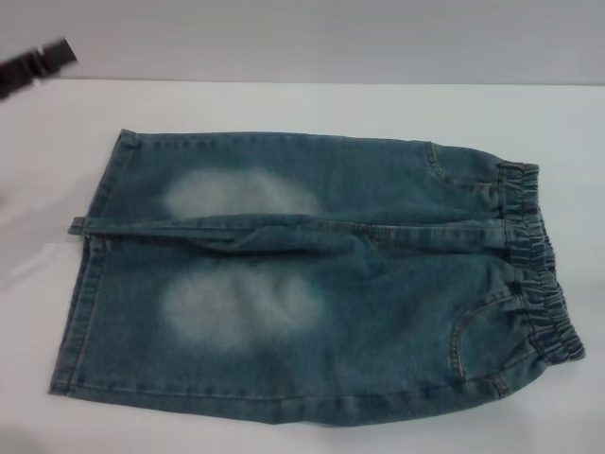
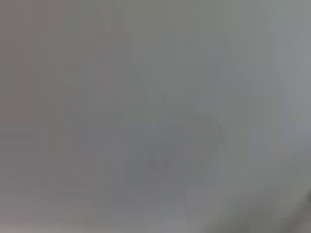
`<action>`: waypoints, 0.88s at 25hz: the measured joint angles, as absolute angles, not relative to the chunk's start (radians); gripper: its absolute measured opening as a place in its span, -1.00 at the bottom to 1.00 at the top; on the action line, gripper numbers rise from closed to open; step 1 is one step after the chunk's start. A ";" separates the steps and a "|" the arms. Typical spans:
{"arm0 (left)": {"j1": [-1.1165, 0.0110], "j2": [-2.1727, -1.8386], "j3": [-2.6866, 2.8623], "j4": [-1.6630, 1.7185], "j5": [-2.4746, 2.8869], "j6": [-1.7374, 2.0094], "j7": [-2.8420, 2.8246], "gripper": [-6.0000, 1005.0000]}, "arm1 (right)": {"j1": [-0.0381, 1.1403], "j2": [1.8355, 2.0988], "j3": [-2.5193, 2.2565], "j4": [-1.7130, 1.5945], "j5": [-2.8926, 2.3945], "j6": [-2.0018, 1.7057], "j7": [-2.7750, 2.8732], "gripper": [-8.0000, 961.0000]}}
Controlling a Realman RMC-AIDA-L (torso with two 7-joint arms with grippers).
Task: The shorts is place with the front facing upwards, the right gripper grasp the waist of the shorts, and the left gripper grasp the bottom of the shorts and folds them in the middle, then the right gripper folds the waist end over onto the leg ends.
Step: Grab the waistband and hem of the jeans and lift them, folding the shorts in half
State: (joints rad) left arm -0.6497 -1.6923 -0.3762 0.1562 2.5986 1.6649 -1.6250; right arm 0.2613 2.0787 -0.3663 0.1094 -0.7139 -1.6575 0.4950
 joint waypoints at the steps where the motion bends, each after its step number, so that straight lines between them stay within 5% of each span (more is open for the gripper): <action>1: -0.666 -1.686 -0.302 0.194 2.599 1.700 -1.680 0.68 | 0.258 2.079 -0.352 0.109 -0.714 -1.651 0.494 0.44; 5: -0.721 -1.679 0.018 0.355 2.592 1.879 -1.928 0.68 | 0.249 2.078 -0.322 0.097 -0.713 -1.630 0.493 0.44; 9: -0.723 -1.716 0.230 0.492 2.591 1.968 -2.090 0.68 | 0.240 2.076 -0.302 0.075 -0.713 -1.622 0.496 0.43; 22: -0.595 -1.761 0.426 0.529 2.597 1.908 -2.216 0.68 | 0.238 2.074 -0.287 0.048 -0.713 -1.601 0.498 0.42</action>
